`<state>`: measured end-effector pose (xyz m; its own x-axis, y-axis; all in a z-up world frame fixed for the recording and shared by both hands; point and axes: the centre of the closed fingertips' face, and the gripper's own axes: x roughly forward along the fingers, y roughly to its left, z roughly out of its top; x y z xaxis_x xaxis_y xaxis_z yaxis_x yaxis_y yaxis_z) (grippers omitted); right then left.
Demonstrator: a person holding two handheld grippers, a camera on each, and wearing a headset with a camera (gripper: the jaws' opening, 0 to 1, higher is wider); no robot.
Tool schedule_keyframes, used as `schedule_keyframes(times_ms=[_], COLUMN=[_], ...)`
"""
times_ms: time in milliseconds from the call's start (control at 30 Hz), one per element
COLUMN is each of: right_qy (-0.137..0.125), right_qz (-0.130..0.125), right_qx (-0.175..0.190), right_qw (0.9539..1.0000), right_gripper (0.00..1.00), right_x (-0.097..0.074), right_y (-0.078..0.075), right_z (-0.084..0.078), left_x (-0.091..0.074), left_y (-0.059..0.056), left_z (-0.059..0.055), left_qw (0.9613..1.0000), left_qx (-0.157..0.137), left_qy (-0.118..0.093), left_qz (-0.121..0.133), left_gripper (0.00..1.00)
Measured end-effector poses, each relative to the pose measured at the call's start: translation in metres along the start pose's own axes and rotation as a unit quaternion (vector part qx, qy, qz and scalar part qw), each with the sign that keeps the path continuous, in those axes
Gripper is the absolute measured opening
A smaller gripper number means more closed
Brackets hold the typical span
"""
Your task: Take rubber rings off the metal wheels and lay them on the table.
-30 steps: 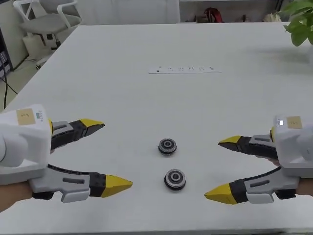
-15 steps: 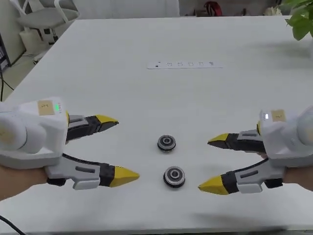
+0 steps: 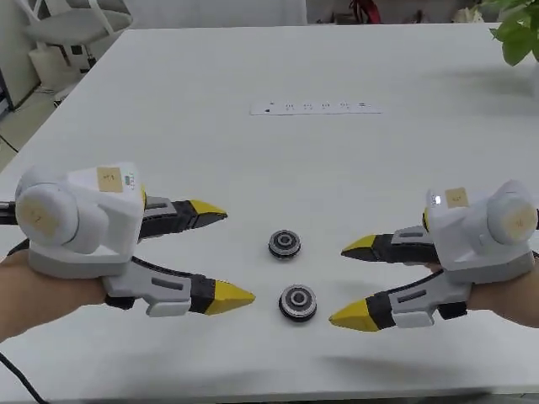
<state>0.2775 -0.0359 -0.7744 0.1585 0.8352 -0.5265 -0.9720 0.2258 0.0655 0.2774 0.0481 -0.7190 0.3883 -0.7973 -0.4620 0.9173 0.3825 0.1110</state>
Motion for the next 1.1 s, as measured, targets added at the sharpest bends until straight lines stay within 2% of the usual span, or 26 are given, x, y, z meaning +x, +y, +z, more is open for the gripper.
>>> schedule_keyframes(times_ms=[167, 333, 467, 700, 933, 1033, 1100], right_qy=[0.011, 0.012, 0.015, 0.025, 0.024, 0.027, 0.027], right_qz=[0.007, 0.017, 0.021, 0.032, 0.039, 0.041, 0.042], right_qx=[-0.002, 0.0, 0.002, 0.0, 0.003, 0.001, 0.0], right_qw=[0.9999, 0.9998, 0.9997, 0.9992, 0.999, 0.9988, 0.9987], right_gripper=[0.51, 0.48, 0.45, 0.41, 0.39, 0.38, 0.37], right_x=[0.004, 0.009, 0.013, 0.02, 0.024, 0.025, 0.026], right_y=[-0.001, 0.001, 0.001, 0.003, 0.004, 0.005, 0.005], right_z=[-0.006, -0.005, -0.006, -0.012, -0.012, -0.014, -0.013], left_x=[0.007, 0.014, 0.018, 0.027, 0.035, 0.04, 0.042], left_y=[-0.001, -0.004, -0.004, -0.011, -0.016, -0.022, -0.021], left_z=[-0.006, -0.015, -0.017, -0.021, -0.025, -0.026, -0.028], left_qw=[0.9999, 0.9995, 0.999, 0.9981, 0.9972, 0.9959, 0.9958], left_qx=[0.0, -0.001, -0.021, -0.014, -0.012, -0.01, -0.007], left_qy=[0.007, 0.02, 0.015, 0.027, 0.034, 0.04, 0.042], left_qz=[-0.012, -0.026, -0.036, -0.053, -0.065, -0.08, -0.082], left_gripper=[0.61, 0.58, 0.53, 0.51, 0.47, 0.44, 0.43])
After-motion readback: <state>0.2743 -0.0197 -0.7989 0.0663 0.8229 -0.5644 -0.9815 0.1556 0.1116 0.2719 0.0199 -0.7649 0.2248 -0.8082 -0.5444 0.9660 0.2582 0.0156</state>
